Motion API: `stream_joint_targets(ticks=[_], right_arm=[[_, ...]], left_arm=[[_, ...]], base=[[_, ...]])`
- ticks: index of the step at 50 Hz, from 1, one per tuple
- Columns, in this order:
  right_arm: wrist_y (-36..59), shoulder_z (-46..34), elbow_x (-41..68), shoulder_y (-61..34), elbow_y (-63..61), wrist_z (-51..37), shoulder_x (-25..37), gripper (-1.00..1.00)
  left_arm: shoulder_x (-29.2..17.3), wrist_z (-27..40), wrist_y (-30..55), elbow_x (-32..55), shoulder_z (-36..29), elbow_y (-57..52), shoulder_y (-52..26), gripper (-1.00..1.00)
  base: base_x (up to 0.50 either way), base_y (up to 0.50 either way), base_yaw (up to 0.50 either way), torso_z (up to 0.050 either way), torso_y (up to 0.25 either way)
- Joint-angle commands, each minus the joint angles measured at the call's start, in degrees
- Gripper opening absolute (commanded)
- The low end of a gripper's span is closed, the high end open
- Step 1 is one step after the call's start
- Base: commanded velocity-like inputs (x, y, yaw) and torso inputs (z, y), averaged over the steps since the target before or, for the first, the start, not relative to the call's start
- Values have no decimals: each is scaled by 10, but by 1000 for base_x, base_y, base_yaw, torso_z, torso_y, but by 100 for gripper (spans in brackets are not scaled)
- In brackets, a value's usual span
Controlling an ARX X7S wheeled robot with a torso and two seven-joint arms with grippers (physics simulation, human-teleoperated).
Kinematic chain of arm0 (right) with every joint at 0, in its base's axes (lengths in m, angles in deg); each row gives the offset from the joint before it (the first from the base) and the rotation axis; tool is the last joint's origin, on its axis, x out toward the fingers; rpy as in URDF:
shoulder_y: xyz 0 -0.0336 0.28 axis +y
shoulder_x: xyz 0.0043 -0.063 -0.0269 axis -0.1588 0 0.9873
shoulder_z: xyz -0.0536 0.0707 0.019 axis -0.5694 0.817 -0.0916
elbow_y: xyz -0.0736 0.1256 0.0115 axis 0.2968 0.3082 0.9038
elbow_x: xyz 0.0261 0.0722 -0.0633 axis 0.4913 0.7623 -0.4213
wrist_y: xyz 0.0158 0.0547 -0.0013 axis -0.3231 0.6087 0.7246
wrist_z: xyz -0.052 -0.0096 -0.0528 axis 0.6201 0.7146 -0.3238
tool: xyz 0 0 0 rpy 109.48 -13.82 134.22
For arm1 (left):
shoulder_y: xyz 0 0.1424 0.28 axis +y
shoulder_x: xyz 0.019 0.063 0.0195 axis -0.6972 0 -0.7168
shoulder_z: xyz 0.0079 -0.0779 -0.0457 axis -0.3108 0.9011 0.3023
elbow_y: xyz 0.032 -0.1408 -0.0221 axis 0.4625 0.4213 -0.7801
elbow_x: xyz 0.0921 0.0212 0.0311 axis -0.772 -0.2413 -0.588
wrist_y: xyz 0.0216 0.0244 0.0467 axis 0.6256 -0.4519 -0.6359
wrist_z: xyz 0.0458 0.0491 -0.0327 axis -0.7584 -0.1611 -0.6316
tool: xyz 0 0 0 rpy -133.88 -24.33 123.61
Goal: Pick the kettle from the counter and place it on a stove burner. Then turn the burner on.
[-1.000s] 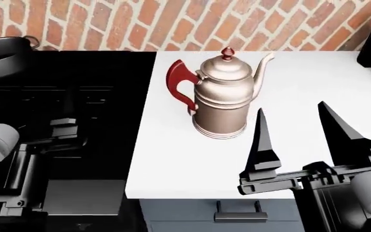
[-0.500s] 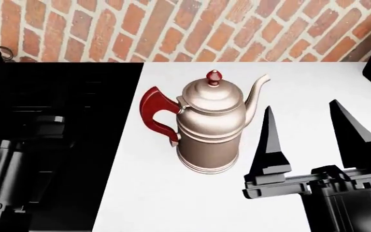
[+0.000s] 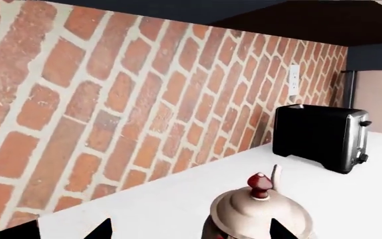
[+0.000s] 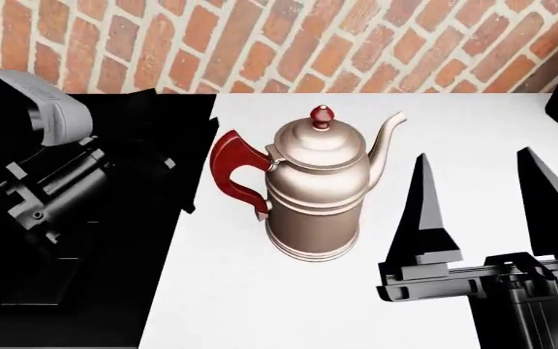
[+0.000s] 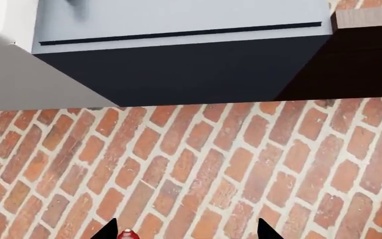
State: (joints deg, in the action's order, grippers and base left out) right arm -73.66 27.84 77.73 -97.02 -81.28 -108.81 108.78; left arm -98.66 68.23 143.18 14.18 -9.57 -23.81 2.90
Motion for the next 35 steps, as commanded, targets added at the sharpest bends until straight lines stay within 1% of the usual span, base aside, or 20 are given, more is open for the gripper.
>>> stream_joint_targets(ticks=[1, 10, 18, 35], right_arm=[[-3, -26, 0, -19, 6, -14, 6, 100], [-2, -33, 0, -25, 9, -12, 4, 100], [-2, -37, 0, -27, 9, -13, 5, 100], [-10, -42, 5, -30, 18, -11, 7, 100]], left_arm=[[-31, -70, 27, 3, -56, 63, -50, 100], [-34, -94, 19, -21, -84, 55, -37, 100], [-31, -100, 18, -30, -101, 54, -37, 100], [-6, -135, -3, -107, -185, 90, -57, 100]], base=[[0, 0, 0, 0, 0], [0, 0, 0, 0, 0], [0, 0, 0, 0, 0], [0, 0, 0, 0, 0]])
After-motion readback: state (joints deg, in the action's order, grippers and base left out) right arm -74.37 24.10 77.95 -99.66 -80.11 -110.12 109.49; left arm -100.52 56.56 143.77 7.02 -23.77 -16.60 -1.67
